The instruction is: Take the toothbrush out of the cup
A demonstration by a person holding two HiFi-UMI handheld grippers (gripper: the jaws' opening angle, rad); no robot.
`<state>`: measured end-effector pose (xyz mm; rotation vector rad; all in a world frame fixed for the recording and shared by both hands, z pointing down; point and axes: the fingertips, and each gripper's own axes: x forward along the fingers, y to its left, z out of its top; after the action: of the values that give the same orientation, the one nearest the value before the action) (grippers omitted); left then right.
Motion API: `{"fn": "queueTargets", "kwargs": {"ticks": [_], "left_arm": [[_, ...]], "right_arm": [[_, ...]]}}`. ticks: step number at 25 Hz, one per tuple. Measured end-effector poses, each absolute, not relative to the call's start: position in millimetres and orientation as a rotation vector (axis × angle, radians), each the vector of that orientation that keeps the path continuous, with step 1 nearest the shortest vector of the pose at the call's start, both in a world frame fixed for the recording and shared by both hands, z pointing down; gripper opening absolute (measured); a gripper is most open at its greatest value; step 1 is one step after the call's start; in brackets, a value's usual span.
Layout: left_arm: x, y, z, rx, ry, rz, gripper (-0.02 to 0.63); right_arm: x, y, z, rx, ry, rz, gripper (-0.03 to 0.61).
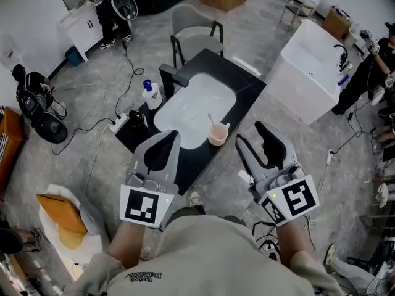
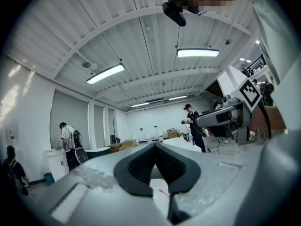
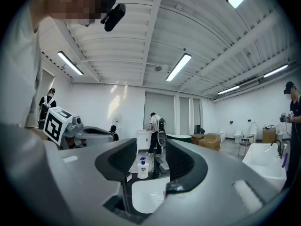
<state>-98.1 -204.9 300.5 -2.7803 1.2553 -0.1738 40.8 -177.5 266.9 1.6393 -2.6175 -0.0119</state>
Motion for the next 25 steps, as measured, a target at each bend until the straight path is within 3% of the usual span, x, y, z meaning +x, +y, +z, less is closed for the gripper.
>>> {"fn": "queueTargets", "kwargs": {"ticks": [25], "left_arm": [[-72.0, -277.6, 329.5, -2.828, 1.339, -0.254, 0.002]], "right_arm": [[70.7, -275.9, 311.7, 1.565, -2.593, 0.136, 0.201]]}}
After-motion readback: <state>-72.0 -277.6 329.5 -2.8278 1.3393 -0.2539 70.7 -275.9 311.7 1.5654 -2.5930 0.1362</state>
